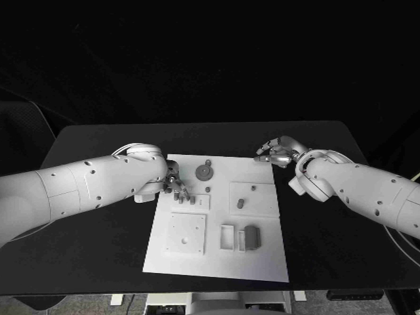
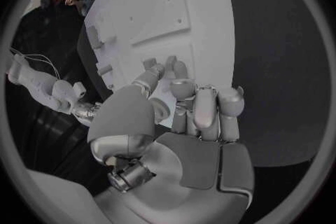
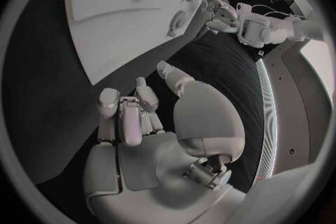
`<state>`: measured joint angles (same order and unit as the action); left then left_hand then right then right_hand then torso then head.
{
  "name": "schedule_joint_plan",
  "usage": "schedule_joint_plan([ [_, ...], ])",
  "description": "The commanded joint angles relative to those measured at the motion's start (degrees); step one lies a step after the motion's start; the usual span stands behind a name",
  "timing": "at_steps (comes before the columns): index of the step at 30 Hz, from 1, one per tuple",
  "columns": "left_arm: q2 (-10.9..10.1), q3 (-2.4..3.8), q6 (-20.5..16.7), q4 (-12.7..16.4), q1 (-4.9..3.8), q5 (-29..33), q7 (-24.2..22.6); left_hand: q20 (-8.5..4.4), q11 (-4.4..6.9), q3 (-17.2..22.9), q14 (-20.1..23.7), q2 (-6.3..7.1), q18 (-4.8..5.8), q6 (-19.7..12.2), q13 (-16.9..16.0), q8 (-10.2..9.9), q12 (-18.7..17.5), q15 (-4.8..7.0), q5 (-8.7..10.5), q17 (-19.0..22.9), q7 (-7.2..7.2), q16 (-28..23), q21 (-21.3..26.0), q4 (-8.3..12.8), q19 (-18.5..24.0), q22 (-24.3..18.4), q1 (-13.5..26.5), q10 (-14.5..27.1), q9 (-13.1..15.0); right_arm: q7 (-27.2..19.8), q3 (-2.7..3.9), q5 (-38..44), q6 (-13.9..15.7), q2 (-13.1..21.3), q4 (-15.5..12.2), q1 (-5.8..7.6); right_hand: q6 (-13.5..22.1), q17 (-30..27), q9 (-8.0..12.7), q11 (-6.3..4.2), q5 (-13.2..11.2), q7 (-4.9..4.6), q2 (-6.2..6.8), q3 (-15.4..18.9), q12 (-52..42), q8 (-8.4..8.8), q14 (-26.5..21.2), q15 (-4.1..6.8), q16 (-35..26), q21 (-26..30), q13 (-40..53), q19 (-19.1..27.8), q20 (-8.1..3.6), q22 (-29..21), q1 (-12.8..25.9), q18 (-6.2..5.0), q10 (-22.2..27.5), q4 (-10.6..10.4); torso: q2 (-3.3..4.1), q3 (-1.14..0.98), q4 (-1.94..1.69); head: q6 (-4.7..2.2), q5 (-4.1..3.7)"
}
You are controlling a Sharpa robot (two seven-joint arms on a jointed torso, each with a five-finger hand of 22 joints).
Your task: Assemble the parts on the task board
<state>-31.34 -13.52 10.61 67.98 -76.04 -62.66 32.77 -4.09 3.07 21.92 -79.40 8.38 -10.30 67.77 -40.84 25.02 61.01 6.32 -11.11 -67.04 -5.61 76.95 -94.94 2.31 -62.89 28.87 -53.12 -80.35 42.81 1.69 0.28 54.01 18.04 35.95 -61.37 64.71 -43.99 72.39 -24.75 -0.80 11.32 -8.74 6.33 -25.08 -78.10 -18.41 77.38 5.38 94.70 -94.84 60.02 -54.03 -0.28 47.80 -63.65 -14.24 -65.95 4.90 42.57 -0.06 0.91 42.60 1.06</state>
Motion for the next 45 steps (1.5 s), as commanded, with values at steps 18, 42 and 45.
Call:
schedule_joint_plan([
  [18,-2.15,0.37,-7.9,1.08,-0.12,5.17,-2.77,0.06,-1.12,0.58,3.47,-1.14,-3.22,-2.48,1.29,-1.56,-2.52,-0.41,0.25,1.82,-0.77,-2.68,-3.6,1.84,3.19,-1.02,-0.89,4.2,0.27,-0.54,0.01,0.11,-0.63,0.19,0.17,-0.02,-0.64,-0.05,0.08,-0.01,0.25,-1.01,0.02,-0.34,-0.11,-0.2,-0.52,0.0,0.59,-3.3,-0.09,-0.3,0.0,-0.08,0.62,-0.75,0.31,-0.07,-0.06,0.02,-0.04,-0.45,-0.09],
  [42,-3.37,2.02,-19.71,-1.21,-0.61,4.67,-32.05,1.9,-7.95,7.29,12.88,-0.22,1.8,-11.15,11.12,-4.81,-16.73,-6.29,0.62,11.71,-1.48,-17.37,7.8,5.6,13.8,-7.76,-15.28,15.86,-1.31,-0.76,0.01,-0.15,-0.57,0.36,0.61,-0.02,-0.65,-0.05,0.08,-0.01,0.25,-1.0,0.0,-0.37,-0.12,-0.21,-0.52,0.0,0.6,-3.3,-0.1,-0.3,0.0,-0.08,0.64,-0.75,0.31,-0.06,0.0,0.03,-0.03,-1.35,-0.27],
  [45,-1.56,1.97,-18.97,-4.78,-0.94,7.89,-32.47,1.36,-7.02,4.95,10.01,0.23,1.35,-13.72,9.94,-6.43,-13.95,-5.14,0.68,9.74,-1.38,-14.23,5.47,5.4,11.09,-6.84,-15.69,13.09,-2.25,-0.83,0.01,-0.19,-0.6,0.24,0.78,-0.02,-0.66,-0.07,0.08,-0.01,0.25,-1.0,0.0,-0.37,-0.12,-0.21,-0.53,0.0,0.6,-3.31,-0.1,-0.3,0.0,-0.08,0.64,-0.75,0.31,-0.06,-0.03,0.04,-0.04,-1.59,0.06],
])
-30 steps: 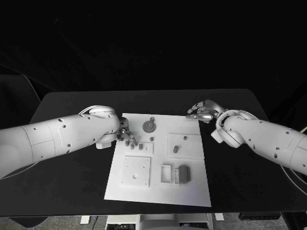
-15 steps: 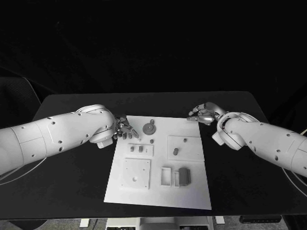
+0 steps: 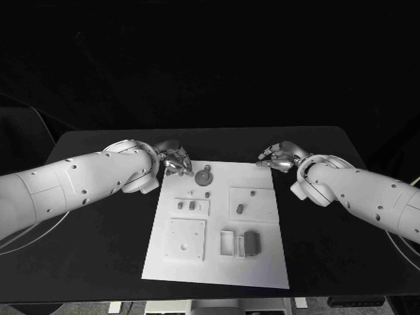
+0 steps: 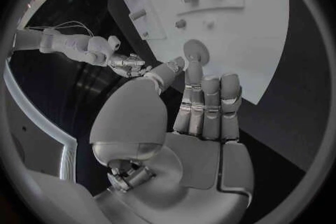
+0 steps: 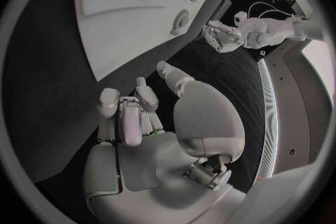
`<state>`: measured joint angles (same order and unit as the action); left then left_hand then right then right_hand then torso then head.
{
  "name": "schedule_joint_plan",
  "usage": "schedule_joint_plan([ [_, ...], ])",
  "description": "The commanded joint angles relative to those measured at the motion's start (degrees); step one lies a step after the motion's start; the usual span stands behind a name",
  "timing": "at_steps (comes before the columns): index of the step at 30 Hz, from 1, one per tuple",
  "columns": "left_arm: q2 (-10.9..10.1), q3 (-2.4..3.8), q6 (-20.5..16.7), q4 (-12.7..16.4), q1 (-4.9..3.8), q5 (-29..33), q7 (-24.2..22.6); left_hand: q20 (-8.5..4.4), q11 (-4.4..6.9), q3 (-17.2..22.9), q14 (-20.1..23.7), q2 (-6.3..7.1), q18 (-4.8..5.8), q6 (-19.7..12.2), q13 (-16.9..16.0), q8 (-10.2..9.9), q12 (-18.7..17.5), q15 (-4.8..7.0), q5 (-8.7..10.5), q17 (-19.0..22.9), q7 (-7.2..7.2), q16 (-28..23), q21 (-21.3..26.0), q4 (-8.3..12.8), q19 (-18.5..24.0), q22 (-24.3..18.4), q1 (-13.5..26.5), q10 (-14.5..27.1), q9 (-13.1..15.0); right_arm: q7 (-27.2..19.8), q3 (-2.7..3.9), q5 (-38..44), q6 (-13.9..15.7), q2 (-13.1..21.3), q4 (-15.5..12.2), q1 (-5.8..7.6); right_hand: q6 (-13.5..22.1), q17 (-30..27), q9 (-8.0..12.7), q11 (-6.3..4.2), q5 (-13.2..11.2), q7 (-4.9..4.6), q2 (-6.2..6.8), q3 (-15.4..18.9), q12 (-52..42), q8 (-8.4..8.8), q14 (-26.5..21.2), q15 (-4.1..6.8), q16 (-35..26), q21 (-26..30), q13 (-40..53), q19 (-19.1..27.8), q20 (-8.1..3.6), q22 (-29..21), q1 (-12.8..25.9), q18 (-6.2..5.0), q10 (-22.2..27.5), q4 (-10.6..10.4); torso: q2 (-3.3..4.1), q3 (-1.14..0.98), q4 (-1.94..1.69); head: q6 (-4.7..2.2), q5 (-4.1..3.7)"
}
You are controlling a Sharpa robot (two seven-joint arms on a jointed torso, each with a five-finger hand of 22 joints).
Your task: Assemble the parts on the task board
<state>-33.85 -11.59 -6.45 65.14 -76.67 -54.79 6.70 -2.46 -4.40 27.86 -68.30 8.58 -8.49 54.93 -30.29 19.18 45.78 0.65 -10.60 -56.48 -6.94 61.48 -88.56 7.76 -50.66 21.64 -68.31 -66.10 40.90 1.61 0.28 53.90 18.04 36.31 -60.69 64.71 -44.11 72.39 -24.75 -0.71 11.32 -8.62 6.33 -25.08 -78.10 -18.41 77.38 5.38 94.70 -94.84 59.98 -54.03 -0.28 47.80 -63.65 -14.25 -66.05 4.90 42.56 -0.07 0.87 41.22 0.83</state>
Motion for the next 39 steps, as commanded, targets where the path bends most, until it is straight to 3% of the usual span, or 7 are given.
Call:
schedule_joint_plan([
  [1,1.42,-0.04,-2.53,-3.05,-0.32,0.62,-7.12,-0.62,1.16,-3.51,-2.06,0.13,-0.74,-1.76,-1.98,-1.03,3.8,1.18,0.13,-2.16,-0.18,3.16,-2.3,-0.29,-2.37,0.97,-0.01,-2.2,-0.74,-0.77,0.02,-0.09,-0.6,-0.18,0.13,-0.02,-0.54,-0.05,0.08,-0.11,0.25,-1.12,0.0,-0.37,-0.12,-0.21,-0.52,0.0,0.6,-3.31,-0.06,-0.3,0.0,-0.09,0.64,-0.75,0.41,-0.06,-0.01,0.05,0.01,-0.21,0.2],
  [4,2.41,-0.1,-3.31,-4.82,-0.32,-2.7,-9.27,-2.31,4.53,-9.43,-6.26,-0.61,-3.03,-2.49,-10.87,-0.93,18.99,4.5,0.18,-9.93,-0.46,15.07,-10.21,-1.07,-8.61,4.33,-1.0,-4.99,-2.03,-0.83,0.02,-0.1,-0.66,-0.24,0.16,-0.02,-0.54,-0.04,0.08,-0.11,0.25,-1.12,0.0,-0.38,-0.12,-0.21,-0.51,0.0,0.61,-3.31,-0.06,-0.3,0.0,-0.09,0.65,-0.75,0.41,-0.06,0.04,-0.01,0.1,-0.33,-0.11],
  [8,3.9,-0.24,-4.23,-6.28,-0.3,-10.44,-11.86,-2.67,6.92,-13.08,-15.41,-0.17,-5.35,-2.3,-19.14,-0.51,32.65,5.96,0.17,-22.14,0.39,28.13,-14.52,-0.99,-13.28,7.26,-2.35,-6.67,-2.81,-0.84,0.02,-0.15,-0.73,-0.37,0.24,-0.02,-0.54,-0.06,0.08,-0.11,0.25,-1.12,-0.01,-0.38,-0.12,-0.21,-0.52,0.0,0.61,-3.31,-0.06,-0.3,0.0,-0.09,0.65,-0.75,0.41,-0.06,0.08,0.02,0.07,-0.5,-0.1],
  [12,4.92,-1.22,-3.57,-5.99,-0.3,-19.13,-13.94,-2.81,8.54,-14.82,-26.58,-0.17,-6.51,-2.87,-23.26,-0.22,39.67,6.64,0.15,-34.01,1.13,37.41,-15.61,-1.05,-18.03,9.9,-4.4,-10.02,-3.2,-0.87,0.02,-0.16,-0.83,-0.52,0.21,-0.02,-0.54,-0.12,0.08,-0.11,0.25,-1.12,-0.02,-0.39,-0.13,-0.21,-0.57,0.0,0.59,-3.31,-0.06,-0.3,0.0,-0.09,0.65,-0.75,0.41,-0.05,0.07,-0.06,0.11,-0.64,-0.26],
  [16,5.86,-1.95,-1.7,-5.53,-0.28,-24.26,-15.43,-3.02,9.16,-15.17,-29.59,-0.18,-6.51,-2.98,-24.65,0.04,42.13,6.83,0.15,-36.69,2.17,39.4,-15.79,-1.16,-20.54,11.45,-5.64,-12.35,-3.33,-0.89,0.02,-0.16,-0.82,-0.64,0.27,-0.02,-0.55,-0.12,0.08,-0.11,0.25,-1.12,-0.03,-0.39,-0.13,-0.22,-0.56,0.0,0.59,-3.31,-0.06,-0.3,0.0,-0.09,0.65,-0.75,0.41,-0.05,0.06,-0.05,0.11,-0.64,-0.42],
  [25,7.16,-1.96,-1.91,-4.28,0.23,-27.03,-17.68,-3.12,9.49,-14.98,-31.08,-0.72,-6.51,-3.21,-27.33,-0.05,44.08,6.89,-0.01,-37.8,3.12,40.26,-15.9,-1.53,-22.26,12.57,-6.23,-15.12,-3.57,-0.89,0.02,-0.16,-0.89,-0.74,0.24,-0.03,-0.55,-0.07,0.08,-0.11,0.26,-1.12,-0.05,-0.41,-0.13,-0.22,-0.51,0.0,0.62,-3.31,-0.07,-0.31,0.0,-0.09,0.66,-0.75,0.41,-0.05,0.07,-0.04,0.12,-0.45,-0.79],
  [39,8.35,-1.97,3.2,-4.92,1.97,-29.17,-18.51,-3.05,9.25,-13.95,-30.51,-1.43,-6.51,-2.99,-25.29,-0.13,42.8,6.71,-0.1,-37.18,3.91,39.75,-15.26,-1.41,-22.08,13.08,-7.53,-13.03,-3.84,-0.87,0.02,-0.16,-0.86,-0.99,0.23,-0.03,-0.57,-0.1,0.08,-0.11,0.26,-1.12,-0.09,-0.43,-0.15,-0.23,-0.53,0.01,0.62,-3.32,-0.07,-0.32,0.0,-0.09,0.67,-0.75,0.4,-0.06,0.01,0.03,0.01,-0.18,-0.83],
])
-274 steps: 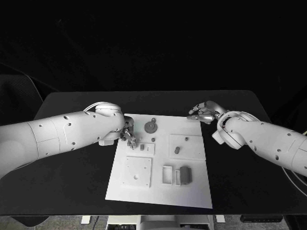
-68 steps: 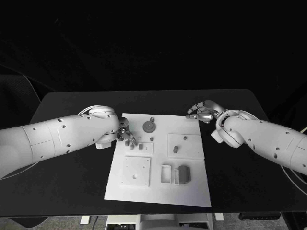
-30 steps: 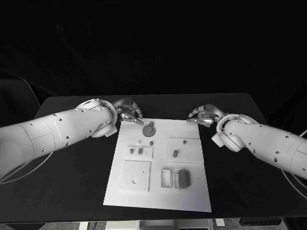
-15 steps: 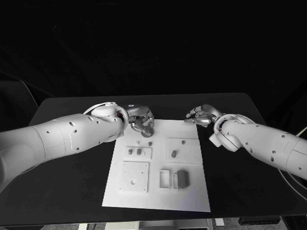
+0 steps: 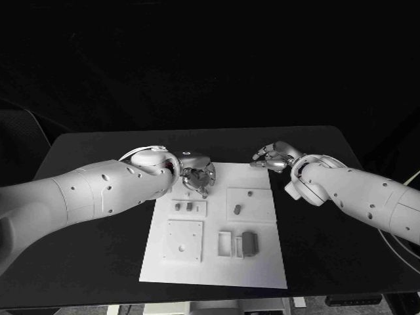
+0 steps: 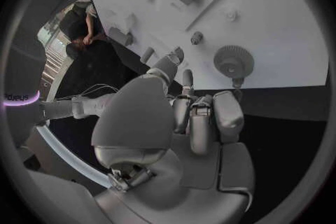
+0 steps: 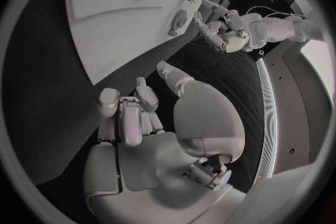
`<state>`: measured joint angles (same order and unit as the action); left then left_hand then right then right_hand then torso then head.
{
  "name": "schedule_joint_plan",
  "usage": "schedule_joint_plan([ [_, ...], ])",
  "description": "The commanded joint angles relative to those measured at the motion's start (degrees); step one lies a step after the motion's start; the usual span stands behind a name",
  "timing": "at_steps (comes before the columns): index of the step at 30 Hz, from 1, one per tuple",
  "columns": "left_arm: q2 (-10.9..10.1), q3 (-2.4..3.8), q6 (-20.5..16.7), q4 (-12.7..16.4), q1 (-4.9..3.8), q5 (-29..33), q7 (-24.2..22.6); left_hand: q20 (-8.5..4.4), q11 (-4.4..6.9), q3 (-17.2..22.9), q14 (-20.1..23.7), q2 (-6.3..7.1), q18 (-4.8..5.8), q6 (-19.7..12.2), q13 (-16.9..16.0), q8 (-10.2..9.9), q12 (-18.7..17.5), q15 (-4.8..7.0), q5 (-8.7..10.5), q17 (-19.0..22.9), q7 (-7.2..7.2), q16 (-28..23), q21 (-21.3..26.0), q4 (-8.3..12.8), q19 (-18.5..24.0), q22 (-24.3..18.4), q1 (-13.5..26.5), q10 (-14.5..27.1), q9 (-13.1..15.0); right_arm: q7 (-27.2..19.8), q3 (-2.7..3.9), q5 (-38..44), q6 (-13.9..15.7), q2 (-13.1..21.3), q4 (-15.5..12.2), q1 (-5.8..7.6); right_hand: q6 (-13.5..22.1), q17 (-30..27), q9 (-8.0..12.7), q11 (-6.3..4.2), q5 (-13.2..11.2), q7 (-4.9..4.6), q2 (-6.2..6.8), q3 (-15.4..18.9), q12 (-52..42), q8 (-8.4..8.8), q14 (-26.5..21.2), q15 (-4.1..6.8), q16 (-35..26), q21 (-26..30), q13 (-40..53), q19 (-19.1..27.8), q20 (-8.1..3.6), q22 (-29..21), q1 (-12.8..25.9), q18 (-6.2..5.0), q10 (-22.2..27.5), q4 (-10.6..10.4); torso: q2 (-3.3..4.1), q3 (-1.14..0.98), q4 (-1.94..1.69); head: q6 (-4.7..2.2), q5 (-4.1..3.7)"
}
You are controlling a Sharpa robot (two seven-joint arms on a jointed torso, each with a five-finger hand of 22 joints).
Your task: Assemble the parts on the task board
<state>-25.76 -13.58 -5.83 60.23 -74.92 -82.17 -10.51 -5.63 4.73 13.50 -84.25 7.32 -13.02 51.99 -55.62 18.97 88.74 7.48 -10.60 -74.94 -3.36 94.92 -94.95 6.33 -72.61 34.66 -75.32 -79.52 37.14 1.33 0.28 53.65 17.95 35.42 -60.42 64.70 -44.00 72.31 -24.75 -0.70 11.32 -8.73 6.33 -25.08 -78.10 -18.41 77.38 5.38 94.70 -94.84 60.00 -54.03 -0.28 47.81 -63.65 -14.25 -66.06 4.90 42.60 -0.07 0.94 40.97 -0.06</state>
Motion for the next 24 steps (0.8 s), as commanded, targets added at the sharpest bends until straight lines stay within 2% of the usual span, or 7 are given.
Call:
schedule_joint_plan([
  [1,0.28,0.02,2.74,0.06,0.29,-1.79,-1.31,0.12,0.11,0.39,-14.49,-0.13,-1.98,-0.07,0.04,0.06,-0.18,-0.13,-0.08,-18.64,0.32,6.26,-8.85,0.0,-0.11,0.08,-0.48,0.44,-0.09,-0.59,0.01,0.09,-0.76,-0.1,-0.02,-0.02,-0.68,-0.05,0.08,-0.12,0.26,-1.01,-0.09,-0.43,-0.15,-0.23,-0.55,0.01,0.61,-3.32,-0.09,-0.32,0.0,-0.09,0.67,-0.75,0.4,-0.06,-0.03,0.05,-0.03,0.11,0.08],
  [12,0.24,0.02,2.44,-0.98,0.89,-3.15,-0.73,0.23,-0.13,-0.17,-13.55,0.47,-1.98,-0.83,0.0,-0.46,-0.59,-0.2,0.02,-17.7,0.07,5.59,-8.56,-0.24,0.4,0.41,0.23,1.46,-0.47,-0.62,0.01,0.09,-0.68,-0.12,0.0,-0.02,-0.68,-0.1,0.08,-0.12,0.26,-1.01,-0.12,-0.44,-0.16,-0.23,-0.58,0.01,0.6,-3.32,-0.09,-0.33,-0.01,-0.09,0.69,-0.75,0.39,-0.06,-0.01,0.07,-0.03,0.05,0.09],
  [14,0.24,0.02,1.71,-1.05,1.05,-3.15,-0.63,0.26,-0.2,-0.36,-13.29,0.56,-1.98,-1.38,-0.01,-0.79,-0.78,-0.21,0.01,-17.54,-0.43,5.4,-8.42,-0.27,0.66,0.54,0.39,1.92,-0.69,-0.63,0.01,0.09,-0.67,-0.14,0.01,-0.02,-0.68,-0.06,0.08,-0.12,0.26,-1.01,-0.12,-0.44,-0.16,-0.23,-0.54,0.01,0.62,-3.33,-0.09,-0.33,-0.01,-0.09,0.69,-0.75,0.39,-0.06,0.0,0.09,-0.02,0.04,0.1],
  [24,0.63,0.03,-1.05,-2.25,1.64,-3.12,0.15,0.29,-0.26,-0.34,-12.6,0.05,-1.98,-2.17,-0.04,-1.19,-0.97,-0.2,-0.07,-16.77,-1.15,4.87,-8.3,-0.61,0.92,0.73,0.7,2.38,-1.01,-0.62,0.02,0.09,-0.66,-0.08,-0.28,-0.02,-0.69,-0.05,0.08,-0.12,0.26,-1.01,-0.13,-0.45,-0.17,-0.24,-0.53,0.01,0.63,-3.33,-0.09,-0.33,-0.01,-0.09,0.71,-0.75,0.38,-0.06,0.05,0.08,0.04,-0.09,0.16],
])
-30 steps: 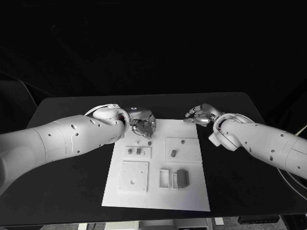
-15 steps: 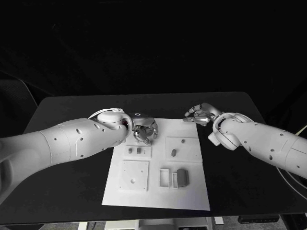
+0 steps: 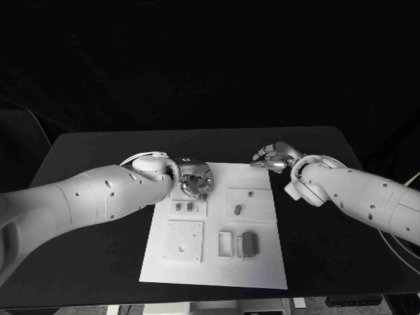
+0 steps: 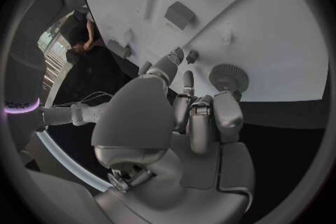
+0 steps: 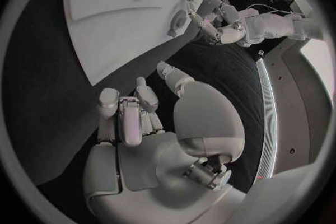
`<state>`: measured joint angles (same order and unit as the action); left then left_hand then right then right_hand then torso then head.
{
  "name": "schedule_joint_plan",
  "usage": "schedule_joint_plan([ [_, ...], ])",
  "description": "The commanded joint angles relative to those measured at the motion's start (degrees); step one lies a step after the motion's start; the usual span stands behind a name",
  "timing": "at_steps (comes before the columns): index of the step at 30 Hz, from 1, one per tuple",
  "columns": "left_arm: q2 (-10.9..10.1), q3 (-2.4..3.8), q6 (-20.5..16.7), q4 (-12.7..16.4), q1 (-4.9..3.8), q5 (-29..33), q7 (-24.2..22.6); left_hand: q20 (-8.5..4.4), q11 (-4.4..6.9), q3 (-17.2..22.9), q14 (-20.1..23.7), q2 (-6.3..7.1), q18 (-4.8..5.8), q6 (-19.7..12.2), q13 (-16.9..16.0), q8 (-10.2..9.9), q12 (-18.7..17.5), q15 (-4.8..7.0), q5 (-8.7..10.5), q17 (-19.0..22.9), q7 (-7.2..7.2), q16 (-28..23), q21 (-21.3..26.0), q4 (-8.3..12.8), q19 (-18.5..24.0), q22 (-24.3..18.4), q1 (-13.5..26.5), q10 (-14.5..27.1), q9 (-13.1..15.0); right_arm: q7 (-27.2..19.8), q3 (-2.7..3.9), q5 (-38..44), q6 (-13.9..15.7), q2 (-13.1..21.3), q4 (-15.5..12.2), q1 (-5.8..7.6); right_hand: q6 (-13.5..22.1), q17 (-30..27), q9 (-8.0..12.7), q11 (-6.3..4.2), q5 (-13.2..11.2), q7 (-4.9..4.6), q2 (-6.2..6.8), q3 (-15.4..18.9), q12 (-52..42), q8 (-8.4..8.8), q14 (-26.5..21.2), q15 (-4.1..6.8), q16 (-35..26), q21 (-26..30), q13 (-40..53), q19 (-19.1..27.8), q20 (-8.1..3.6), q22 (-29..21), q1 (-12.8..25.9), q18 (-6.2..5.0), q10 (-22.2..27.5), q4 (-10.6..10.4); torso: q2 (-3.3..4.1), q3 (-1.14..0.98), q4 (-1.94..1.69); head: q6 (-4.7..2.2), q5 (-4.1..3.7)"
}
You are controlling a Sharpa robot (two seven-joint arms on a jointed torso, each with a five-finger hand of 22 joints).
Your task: Assemble the parts on the task board
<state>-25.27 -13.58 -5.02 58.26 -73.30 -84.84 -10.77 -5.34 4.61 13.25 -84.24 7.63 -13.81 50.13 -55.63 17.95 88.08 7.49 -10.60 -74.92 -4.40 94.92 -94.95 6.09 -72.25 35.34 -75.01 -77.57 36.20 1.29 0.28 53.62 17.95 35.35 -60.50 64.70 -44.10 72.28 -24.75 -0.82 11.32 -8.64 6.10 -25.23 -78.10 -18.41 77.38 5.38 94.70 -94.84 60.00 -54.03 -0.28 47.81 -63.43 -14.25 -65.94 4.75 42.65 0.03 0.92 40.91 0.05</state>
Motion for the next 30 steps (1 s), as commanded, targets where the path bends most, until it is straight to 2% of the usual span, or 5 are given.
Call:
schedule_joint_plan([
  [1,0.09,0.03,-1.89,-0.32,0.07,-0.44,0.65,0.0,-0.14,-0.07,-12.56,-0.35,-1.19,-0.37,-0.04,-0.19,-0.32,-0.2,-0.07,-16.72,-0.16,4.83,-8.29,-0.43,0.58,0.07,0.45,0.47,-0.1,-0.58,0.02,0.12,-0.66,0.01,-0.25,-0.02,-0.59,-0.04,0.08,0.0,0.26,-1.1,0.1,-0.3,-0.17,-0.24,-0.55,0.01,0.62,-3.33,-0.1,-0.33,-0.01,-0.09,0.48,-0.75,0.27,0.09,-0.01,-0.05,0.03,-0.03,0.04],
  [5,-0.01,0.03,-1.68,-0.52,0.24,-0.44,1.11,0.02,-0.16,0.11,-12.31,-0.85,-1.19,-0.61,-0.06,-0.28,-0.39,-0.19,-0.11,-16.42,-0.47,4.62,-8.25,-0.85,0.66,0.19,0.79,0.63,-0.24,-0.56,0.02,0.12,-0.65,0.03,-0.26,-0.02,-0.59,-0.01,0.08,0.0,0.26,-1.1,0.1,-0.3,-0.17,-0.24,-0.52,0.01,0.63,-3.33,-0.1,-0.34,-0.01,-0.09,0.49,-0.75,0.26,0.09,-0.04,-0.12,-0.01,-0.01,0.03],
  [11,-0.11,0.03,-1.13,-0.49,0.38,-0.44,1.21,0.02,-0.16,0.25,-12.33,-1.15,-1.19,-0.61,-0.08,-0.26,-0.41,-0.19,-0.13,-16.48,-0.63,4.62,-8.23,-1.05,0.69,0.25,0.92,0.69,-0.28,-0.56,0.02,0.12,-0.68,0.07,-0.27,-0.02,-0.59,0.02,0.08,0.0,0.26,-1.1,0.1,-0.3,-0.17,-0.24,-0.49,0.01,0.65,-3.33,-0.1,-0.34,-0.01,-0.09,0.49,-0.75,0.26,0.09,-0.07,-0.12,-0.02,0.04,0.01],
  [16,-0.02,0.03,-0.89,-0.63,0.57,-0.44,1.32,0.0,-0.17,0.83,-12.32,-2.03,-1.19,0.04,-0.15,0.12,-0.43,-0.16,-0.19,-16.54,-0.72,4.59,-8.2,-1.36,0.79,0.44,0.9,0.86,-0.28,-0.55,0.02,0.12,-0.69,0.1,-0.31,-0.02,-0.59,0.0,0.08,-0.01,0.25,-1.1,0.1,-0.3,-0.18,-0.24,-0.5,0.01,0.65,-3.34,-0.1,-0.34,-0.01,-0.09,0.5,-0.75,0.26,0.09,-0.06,-0.12,-0.01,0.1,-0.03],
  [30,0.69,0.04,-2.65,-1.36,1.48,-0.44,1.9,-0.01,-0.16,1.22,-12.24,-2.56,-1.19,0.89,-0.21,0.54,-0.42,-0.15,-0.21,-16.44,-0.78,4.52,-8.2,-1.55,0.84,0.59,0.9,0.97,-0.2,-0.53,0.02,0.12,-0.74,0.27,-0.49,-0.01,-0.59,-0.03,0.08,-0.01,0.25,-1.11,0.11,-0.31,-0.19,-0.24,-0.52,0.01,0.65,-3.34,-0.1,-0.35,-0.01,-0.09,0.52,-0.75,0.25,0.1,0.02,-0.09,0.02,0.13,-0.2],
])
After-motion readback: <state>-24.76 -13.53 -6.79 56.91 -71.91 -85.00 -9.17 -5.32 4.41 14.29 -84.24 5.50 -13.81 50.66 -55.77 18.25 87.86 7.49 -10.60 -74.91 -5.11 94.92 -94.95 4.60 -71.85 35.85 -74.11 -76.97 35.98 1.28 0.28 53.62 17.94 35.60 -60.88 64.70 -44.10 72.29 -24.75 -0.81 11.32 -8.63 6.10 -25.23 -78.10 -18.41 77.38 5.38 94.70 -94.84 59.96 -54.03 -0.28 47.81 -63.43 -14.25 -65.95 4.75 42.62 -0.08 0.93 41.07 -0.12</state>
